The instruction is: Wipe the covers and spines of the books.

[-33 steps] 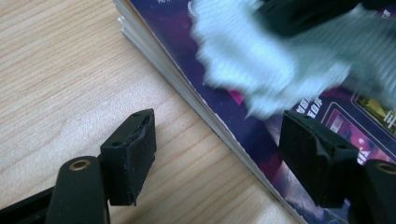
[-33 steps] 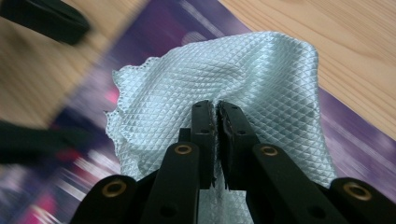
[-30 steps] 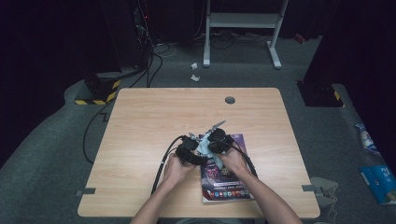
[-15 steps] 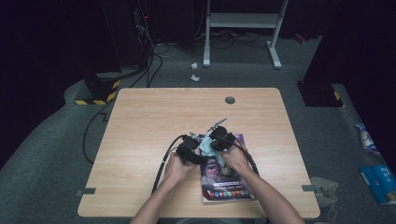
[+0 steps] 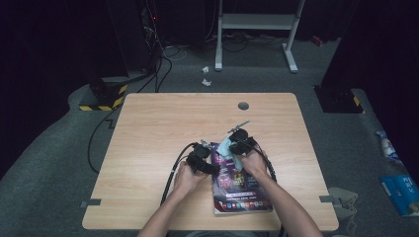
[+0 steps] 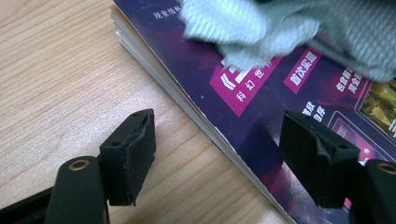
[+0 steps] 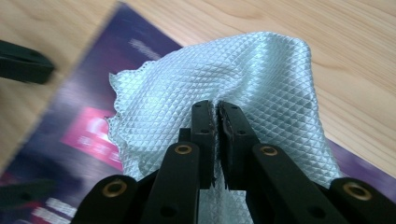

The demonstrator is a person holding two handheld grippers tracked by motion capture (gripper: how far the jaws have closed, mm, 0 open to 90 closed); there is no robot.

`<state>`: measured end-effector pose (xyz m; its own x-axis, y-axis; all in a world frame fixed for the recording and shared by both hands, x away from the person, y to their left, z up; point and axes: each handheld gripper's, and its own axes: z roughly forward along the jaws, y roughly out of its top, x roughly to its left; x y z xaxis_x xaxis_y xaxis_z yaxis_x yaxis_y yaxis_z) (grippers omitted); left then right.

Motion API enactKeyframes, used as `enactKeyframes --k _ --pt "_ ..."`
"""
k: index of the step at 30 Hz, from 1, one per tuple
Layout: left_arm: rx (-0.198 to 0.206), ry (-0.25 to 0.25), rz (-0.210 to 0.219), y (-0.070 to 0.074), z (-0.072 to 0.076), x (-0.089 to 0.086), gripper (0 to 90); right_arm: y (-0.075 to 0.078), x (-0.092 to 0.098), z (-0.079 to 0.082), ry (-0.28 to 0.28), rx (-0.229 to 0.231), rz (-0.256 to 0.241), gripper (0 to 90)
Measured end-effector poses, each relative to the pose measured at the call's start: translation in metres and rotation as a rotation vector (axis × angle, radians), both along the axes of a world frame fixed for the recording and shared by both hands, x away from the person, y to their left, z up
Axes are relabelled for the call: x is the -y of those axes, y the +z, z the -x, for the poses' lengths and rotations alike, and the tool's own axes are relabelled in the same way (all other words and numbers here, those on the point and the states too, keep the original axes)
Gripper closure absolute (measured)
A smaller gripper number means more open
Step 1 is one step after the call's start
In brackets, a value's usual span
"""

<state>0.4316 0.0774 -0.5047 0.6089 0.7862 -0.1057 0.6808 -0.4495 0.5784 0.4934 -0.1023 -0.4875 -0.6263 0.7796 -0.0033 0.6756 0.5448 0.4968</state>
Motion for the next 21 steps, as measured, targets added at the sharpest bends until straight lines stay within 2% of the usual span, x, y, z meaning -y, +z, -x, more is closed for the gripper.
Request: enactKeyframes --k 4,7,8,9,13,17,18,20,21 --pt "0.000 0.002 0.001 0.000 0.000 0.000 27.4 0.000 -0.003 0.001 0.004 0.006 0.002 84.6" --pt "0.001 0.002 -0.004 0.000 0.000 0.000 27.4 -0.002 -0.023 0.004 0.047 0.014 -0.021 84.6" --pt "0.001 0.002 -0.004 0.000 0.000 0.000 27.4 -0.002 -0.023 0.004 0.047 0.014 -0.021 84.6" --pt "0.001 0.002 -0.004 0.000 0.000 0.000 27.4 0.000 -0.034 0.002 0.067 0.007 -0.015 84.6" --pt "0.003 0.004 -0.003 0.000 0.001 0.000 27.4 0.000 -0.041 0.001 0.086 0.019 -0.005 84.6" --pt "0.003 0.005 0.000 0.000 0.001 0.000 27.4 -0.001 -0.033 -0.001 0.063 0.015 -0.006 84.6" --pt "0.006 0.007 0.001 0.000 0.001 0.001 27.5 -0.001 -0.021 -0.005 0.036 0.015 0.003 84.6" --pt "0.007 0.006 -0.001 0.000 0.001 0.000 27.5 -0.001 -0.016 -0.006 0.015 0.012 0.003 84.6" --pt "0.007 0.005 -0.001 0.000 0.001 0.000 27.4 0.000 0.003 -0.009 -0.015 0.020 0.024 84.6"
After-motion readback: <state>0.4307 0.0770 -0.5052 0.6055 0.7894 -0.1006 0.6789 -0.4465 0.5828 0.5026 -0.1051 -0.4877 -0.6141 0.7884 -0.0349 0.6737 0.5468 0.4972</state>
